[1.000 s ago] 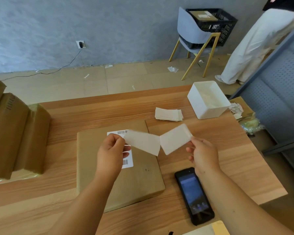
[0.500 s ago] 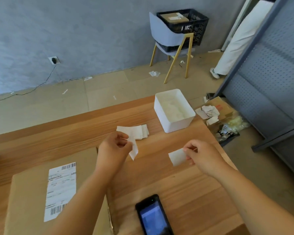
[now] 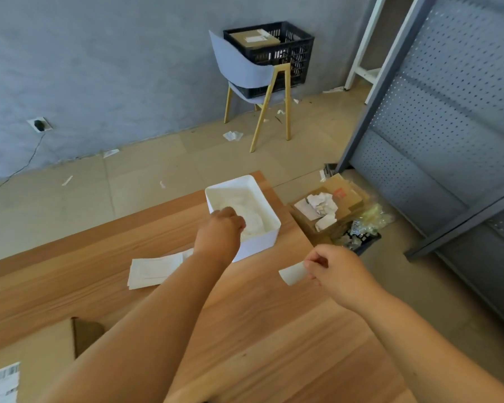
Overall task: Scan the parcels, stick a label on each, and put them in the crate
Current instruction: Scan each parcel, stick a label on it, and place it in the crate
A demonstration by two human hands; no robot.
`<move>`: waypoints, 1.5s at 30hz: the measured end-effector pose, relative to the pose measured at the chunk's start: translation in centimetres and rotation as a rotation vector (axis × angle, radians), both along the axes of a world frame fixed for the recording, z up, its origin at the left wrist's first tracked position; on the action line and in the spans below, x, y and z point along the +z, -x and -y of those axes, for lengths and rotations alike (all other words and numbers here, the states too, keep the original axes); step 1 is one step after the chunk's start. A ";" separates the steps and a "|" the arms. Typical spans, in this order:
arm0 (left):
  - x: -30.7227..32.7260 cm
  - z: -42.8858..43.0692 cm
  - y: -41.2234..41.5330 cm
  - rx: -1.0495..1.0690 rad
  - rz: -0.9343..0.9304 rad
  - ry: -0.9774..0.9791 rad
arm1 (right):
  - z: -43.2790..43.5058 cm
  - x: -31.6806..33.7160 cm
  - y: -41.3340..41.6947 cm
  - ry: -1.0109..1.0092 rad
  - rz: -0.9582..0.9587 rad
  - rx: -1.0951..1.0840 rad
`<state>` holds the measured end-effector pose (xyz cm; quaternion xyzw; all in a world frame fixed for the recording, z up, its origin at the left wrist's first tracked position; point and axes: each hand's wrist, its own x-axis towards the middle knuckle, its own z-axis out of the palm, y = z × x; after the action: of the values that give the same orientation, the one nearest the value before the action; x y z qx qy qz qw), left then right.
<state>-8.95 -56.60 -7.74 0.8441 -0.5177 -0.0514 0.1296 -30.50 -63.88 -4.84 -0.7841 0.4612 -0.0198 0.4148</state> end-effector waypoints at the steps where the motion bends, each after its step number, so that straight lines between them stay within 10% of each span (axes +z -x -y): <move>1: -0.3 0.4 -0.1 -0.048 0.070 -0.108 | 0.2 -0.1 0.2 -0.004 0.002 -0.002; 10: 0.4 -0.9 -0.2 -0.150 0.089 -0.308 | 0.3 -0.9 1.1 -0.081 0.105 -0.076; 19: 2.4 -11.5 3.7 0.324 -0.862 0.250 | -4.2 -1.6 1.2 -0.169 0.297 -0.113; 31: 0.7 -27.1 5.8 0.571 -1.298 0.270 | -16.6 0.5 -2.1 -0.474 0.453 0.215; 45: 1.2 -41.2 1.9 0.592 -1.184 0.515 | -29.9 0.8 -8.3 -0.445 0.268 0.240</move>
<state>-10.86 -15.39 -6.56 0.7222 -0.1048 -0.3400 0.5932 -22.21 -34.00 -4.00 -0.7131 0.2990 0.0277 0.6335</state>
